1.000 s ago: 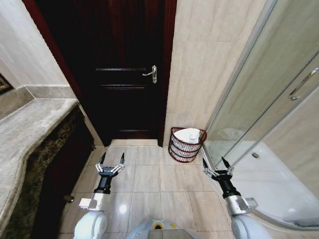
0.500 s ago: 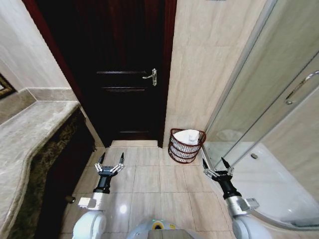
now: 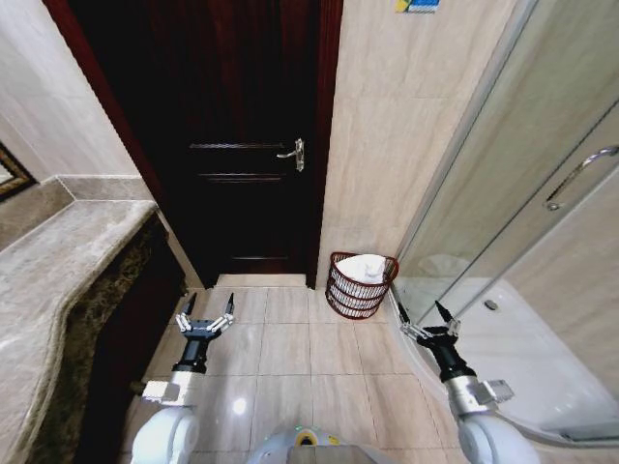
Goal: Discard the used towel into the hamper.
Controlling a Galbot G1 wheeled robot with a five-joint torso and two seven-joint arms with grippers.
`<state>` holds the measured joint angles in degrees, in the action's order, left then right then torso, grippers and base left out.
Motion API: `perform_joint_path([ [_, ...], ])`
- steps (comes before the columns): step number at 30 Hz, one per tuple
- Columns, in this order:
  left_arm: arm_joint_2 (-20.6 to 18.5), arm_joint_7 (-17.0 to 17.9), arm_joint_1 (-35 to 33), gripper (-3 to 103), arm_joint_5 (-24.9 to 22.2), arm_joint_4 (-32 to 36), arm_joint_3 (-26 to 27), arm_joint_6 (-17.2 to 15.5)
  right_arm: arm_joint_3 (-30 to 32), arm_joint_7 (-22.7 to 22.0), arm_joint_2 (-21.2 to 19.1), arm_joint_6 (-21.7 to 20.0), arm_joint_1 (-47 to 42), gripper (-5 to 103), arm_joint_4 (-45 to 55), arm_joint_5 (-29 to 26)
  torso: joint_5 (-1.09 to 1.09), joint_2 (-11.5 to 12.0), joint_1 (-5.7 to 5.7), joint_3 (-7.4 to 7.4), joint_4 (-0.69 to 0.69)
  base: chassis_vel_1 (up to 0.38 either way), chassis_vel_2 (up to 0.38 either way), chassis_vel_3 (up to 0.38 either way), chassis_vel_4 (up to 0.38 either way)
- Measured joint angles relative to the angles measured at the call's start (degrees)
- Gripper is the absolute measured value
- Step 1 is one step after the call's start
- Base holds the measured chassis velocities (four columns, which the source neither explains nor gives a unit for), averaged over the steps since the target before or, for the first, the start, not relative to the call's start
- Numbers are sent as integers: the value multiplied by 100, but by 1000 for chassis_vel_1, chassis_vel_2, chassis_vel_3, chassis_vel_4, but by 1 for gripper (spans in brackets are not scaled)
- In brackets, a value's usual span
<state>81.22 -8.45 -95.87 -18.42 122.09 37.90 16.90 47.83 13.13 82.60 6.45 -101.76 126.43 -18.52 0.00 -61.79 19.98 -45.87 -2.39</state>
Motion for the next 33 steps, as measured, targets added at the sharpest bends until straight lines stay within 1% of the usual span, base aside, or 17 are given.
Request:
perform_joint_path([
  [1, 0, 0, 0, 100, 0, 0, 0, 0, 0, 0, 0, 0, 0, 100, 0, 0, 0, 0, 0, 0, 0, 0, 0, 0, 0],
  [4, 7, -8, -2, 100, -13, -1, 4, 15, -33, -5, 2, -87, 40, 100, 58, -5, 0, -138, 65, -74, 0, 0, 0, 0, 0],
  [5, 7, -8, -2, 100, -13, -1, 4, 15, -33, -5, 2, -87, 40, 100, 58, -5, 0, -138, 65, -74, 0, 0, 0, 0, 0],
  [11, 43, -59, 22, 100, -28, -3, -16, 17, -68, -97, 56, -262, 69, 100, 140, 12, 0, -336, 158, -177, 0, 0, 0, 0, 0],
  [13, 45, -64, 26, 100, -28, 0, -21, 15, -76, -103, 63, -273, 72, 100, 150, 15, 0, -353, 167, -187, 0, 0, 0, 0, 0],
  [15, 59, -76, 41, 100, -26, 34, -38, -19, -87, -139, 77, -310, 81, 100, 188, 20, 0, -456, 212, -245, 0, 0, 0, 0, 0],
  [17, 60, -77, 42, 100, -25, 48, -39, -36, -83, -145, 72, -318, 82, 100, 197, 18, 0, -485, 225, -260, 0, 0, 0, 0, 0],
  [19, 58, -77, 44, 100, -24, 83, -39, -70, -58, -154, 59, -325, 82, 100, 201, 13, 0, -575, 266, -309, 0, 0, 0, 0, 0],
  [21, 56, -78, 45, 100, -24, 85, -39, -72, -55, -155, 58, -325, 81, 100, 202, 12, 0, -592, 274, -318, 0, 0, 0, 0, 0],
  [24, 53, -86, 57, 100, -22, 86, -38, -74, -50, -159, 58, -325, 54, 100, 238, 10, 0, -734, 343, -390, 0, 0, 0, 0, 0],
  [29, 47, -95, 71, 100, -22, 86, -38, -74, -50, -159, 63, -329, 50, 100, 257, 13, 0, -840, 394, -444, 0, 0, 0, 0, 0],
  [33, 44, -102, 96, 100, -24, 85, -46, -75, -48, -159, 75, -350, 56, 100, 278, 26, 0, -1007, 470, -535, 0, 0, 0, 0, 0],
])
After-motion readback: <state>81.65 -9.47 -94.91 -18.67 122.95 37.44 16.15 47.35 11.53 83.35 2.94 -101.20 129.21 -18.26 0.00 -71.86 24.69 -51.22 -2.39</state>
